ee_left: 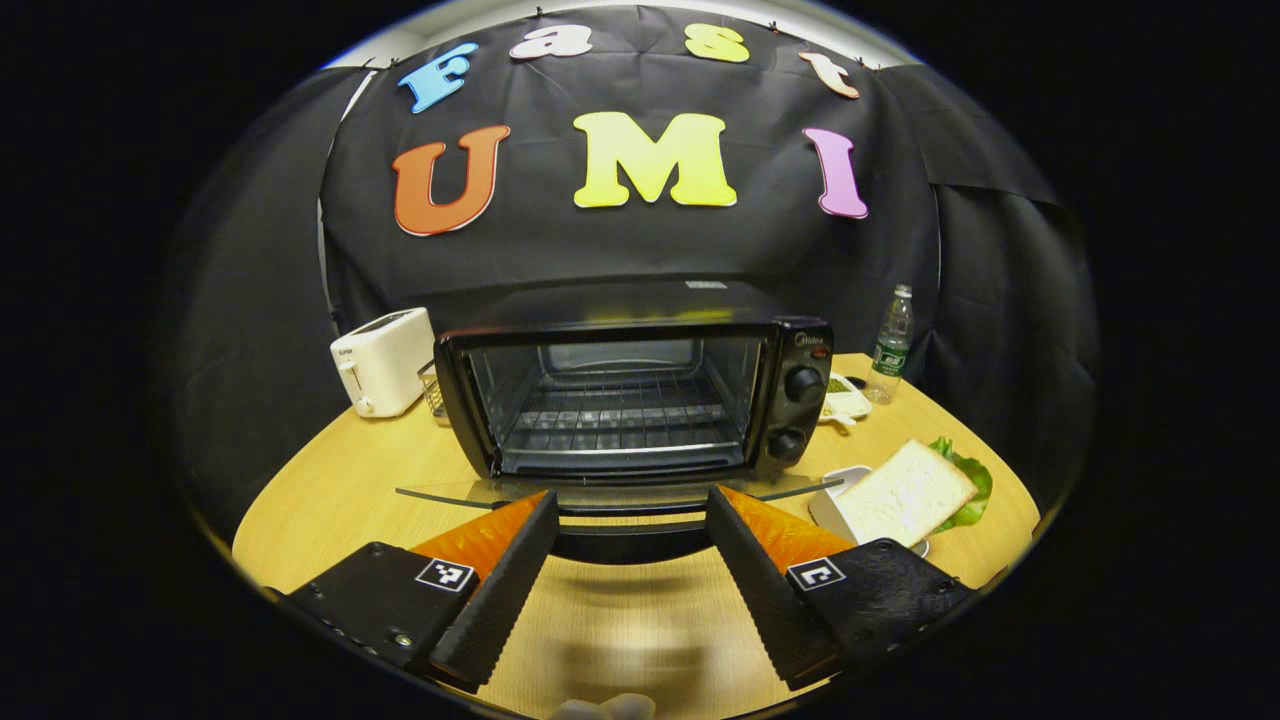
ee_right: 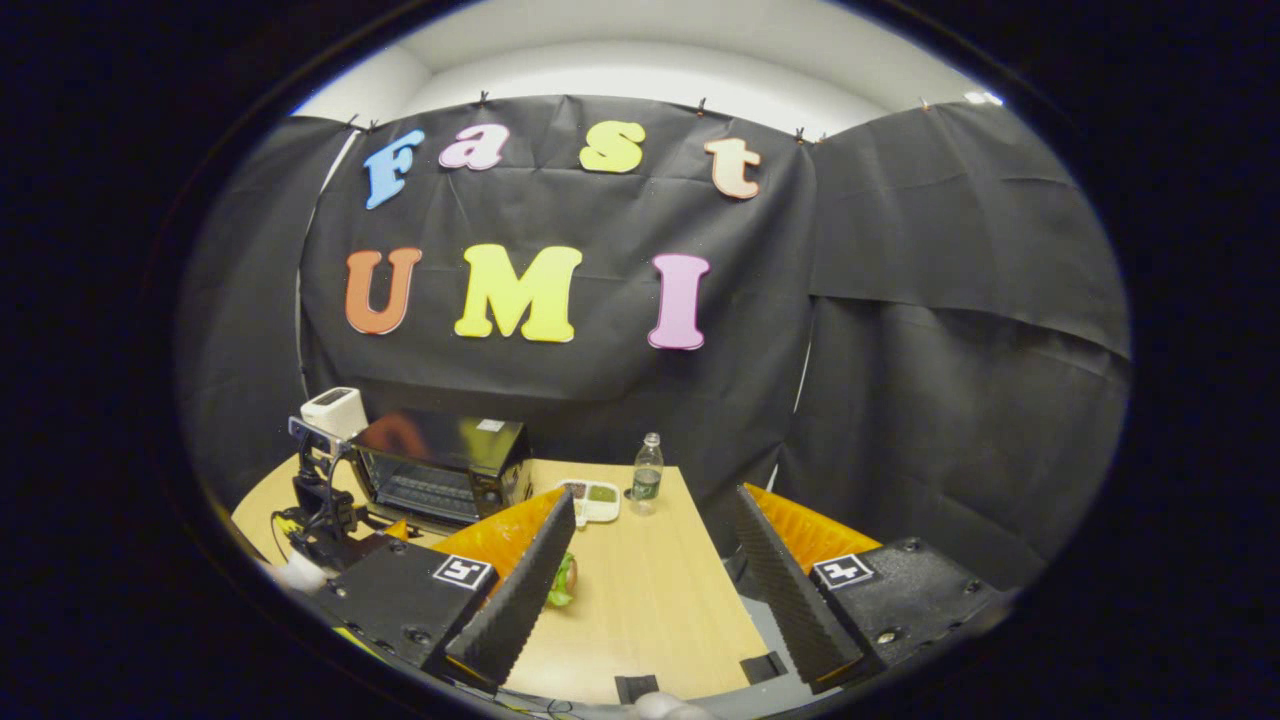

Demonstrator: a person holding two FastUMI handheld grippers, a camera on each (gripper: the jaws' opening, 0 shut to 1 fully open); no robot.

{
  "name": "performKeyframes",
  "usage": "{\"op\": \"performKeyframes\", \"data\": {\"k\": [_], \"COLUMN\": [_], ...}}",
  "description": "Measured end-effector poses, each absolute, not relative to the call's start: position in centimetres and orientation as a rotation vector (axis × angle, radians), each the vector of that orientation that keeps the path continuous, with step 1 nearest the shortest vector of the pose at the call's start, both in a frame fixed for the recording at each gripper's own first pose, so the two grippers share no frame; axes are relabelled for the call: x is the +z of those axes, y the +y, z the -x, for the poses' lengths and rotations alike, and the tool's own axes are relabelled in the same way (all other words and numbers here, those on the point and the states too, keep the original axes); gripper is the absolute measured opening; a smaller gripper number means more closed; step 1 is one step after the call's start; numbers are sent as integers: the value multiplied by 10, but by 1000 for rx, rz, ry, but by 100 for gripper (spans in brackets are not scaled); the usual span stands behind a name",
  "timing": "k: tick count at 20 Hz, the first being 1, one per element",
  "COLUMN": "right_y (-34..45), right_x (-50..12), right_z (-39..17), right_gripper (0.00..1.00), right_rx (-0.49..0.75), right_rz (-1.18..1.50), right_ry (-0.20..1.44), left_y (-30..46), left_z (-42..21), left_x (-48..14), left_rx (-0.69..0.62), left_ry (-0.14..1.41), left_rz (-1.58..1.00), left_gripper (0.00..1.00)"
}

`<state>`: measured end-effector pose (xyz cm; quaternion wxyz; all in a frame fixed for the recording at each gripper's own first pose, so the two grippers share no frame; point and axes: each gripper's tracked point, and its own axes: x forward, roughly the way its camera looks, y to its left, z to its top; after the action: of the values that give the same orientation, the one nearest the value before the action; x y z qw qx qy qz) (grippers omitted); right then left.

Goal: Open the electric oven with the left hand, put the food in, and close the electric oven.

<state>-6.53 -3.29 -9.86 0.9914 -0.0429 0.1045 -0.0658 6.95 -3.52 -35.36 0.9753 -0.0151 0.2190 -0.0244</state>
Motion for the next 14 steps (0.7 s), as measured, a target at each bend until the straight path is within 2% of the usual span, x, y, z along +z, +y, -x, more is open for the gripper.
{"op": "performKeyframes", "data": {"k": [14], "right_y": [-35], "right_x": [-164], "right_z": [69], "right_gripper": [94], "right_rx": [-149], "right_rz": [72], "right_ry": [330], "left_y": [-37], "left_z": [-27], "left_x": [-441], "left_rx": [-43], "left_ry": [639], "left_rz": [69], "left_gripper": [97]}}
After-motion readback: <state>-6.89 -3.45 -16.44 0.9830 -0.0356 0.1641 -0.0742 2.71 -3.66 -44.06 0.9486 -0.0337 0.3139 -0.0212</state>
